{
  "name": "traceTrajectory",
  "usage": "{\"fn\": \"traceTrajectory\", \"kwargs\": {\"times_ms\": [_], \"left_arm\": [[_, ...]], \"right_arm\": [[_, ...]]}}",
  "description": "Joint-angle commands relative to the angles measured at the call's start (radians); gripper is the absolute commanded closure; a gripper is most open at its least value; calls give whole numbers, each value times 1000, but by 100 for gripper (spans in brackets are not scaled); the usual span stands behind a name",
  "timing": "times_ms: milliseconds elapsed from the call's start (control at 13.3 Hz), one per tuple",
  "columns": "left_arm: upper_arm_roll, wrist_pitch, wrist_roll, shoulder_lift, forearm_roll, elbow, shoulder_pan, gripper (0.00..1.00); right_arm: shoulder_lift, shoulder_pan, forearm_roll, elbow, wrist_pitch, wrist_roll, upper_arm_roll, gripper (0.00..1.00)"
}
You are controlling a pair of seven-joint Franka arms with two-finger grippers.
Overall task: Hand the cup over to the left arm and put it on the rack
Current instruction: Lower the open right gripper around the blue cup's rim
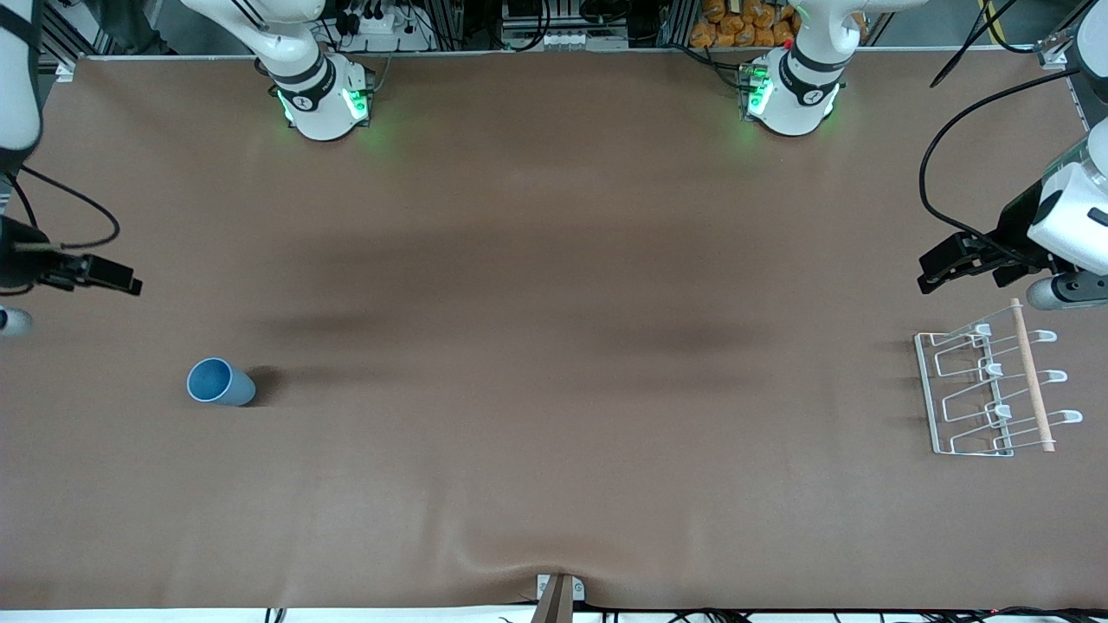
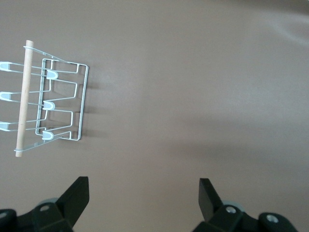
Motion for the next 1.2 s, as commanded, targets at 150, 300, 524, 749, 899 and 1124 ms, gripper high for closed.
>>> {"fn": "traceTrajectory", "kwargs": {"times_ms": [150,300,524,749,899,1124], "left_arm": [[14,-12,17,2,-18,4,-9,0],[14,-12,17,4,-18,4,-8,0],[14,-12,19,10,-18,4,-8,0],[14,-12,15,13,-14,3,-11,0],[14,-12,12,13,-12,3,-15,0],[12,-12,14,20,-14,3,-14,0]], "right_arm": [[124,-21,-37,18,134,-109,11,0],[170,-24,-38,18,186,-169,11,0],[264,-50,-38,20,292,-174,11,0],[337,-67,-35,20,367,-215,11,0],[360,-73,-32,15,391,-219,11,0],[417,-76,-23,18,406,-219,11,0]]}}
